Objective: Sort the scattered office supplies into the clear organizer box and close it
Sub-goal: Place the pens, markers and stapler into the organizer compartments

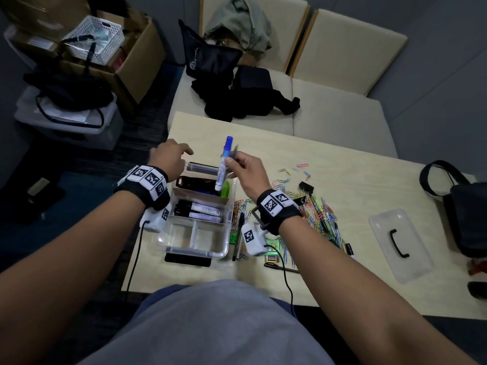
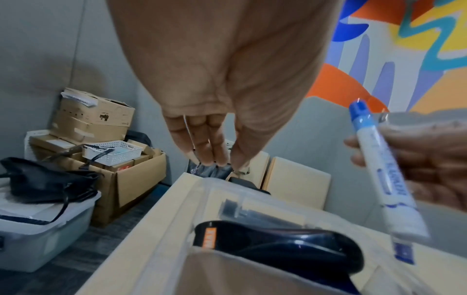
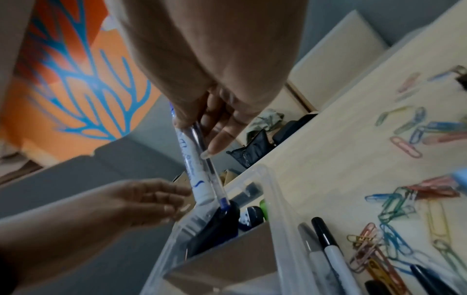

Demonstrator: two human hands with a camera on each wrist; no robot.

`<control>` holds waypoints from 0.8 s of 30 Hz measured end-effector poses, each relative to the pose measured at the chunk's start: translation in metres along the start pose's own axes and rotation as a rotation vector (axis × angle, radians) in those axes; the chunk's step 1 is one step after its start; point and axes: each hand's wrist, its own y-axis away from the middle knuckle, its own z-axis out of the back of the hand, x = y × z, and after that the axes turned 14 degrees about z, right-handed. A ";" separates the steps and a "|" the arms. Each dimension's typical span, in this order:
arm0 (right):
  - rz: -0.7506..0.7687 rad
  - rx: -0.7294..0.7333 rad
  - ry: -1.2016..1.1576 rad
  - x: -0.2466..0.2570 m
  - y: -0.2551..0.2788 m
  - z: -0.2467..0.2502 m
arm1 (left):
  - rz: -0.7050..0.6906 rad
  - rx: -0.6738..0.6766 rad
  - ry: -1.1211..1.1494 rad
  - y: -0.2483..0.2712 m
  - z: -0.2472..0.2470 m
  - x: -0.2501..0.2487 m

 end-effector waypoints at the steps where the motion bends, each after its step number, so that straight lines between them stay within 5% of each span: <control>1: 0.026 0.067 0.052 0.001 0.002 -0.006 | 0.014 0.003 -0.037 -0.002 -0.002 0.000; 7: 0.229 0.548 0.612 0.010 0.016 -0.031 | 0.062 0.011 -0.018 -0.002 -0.009 0.000; 13: 0.336 0.801 1.092 0.009 0.022 -0.053 | 0.063 0.006 0.000 -0.002 -0.008 -0.002; 24: 0.204 1.059 1.243 0.000 0.021 -0.094 | 0.073 -0.002 0.016 -0.002 -0.012 0.001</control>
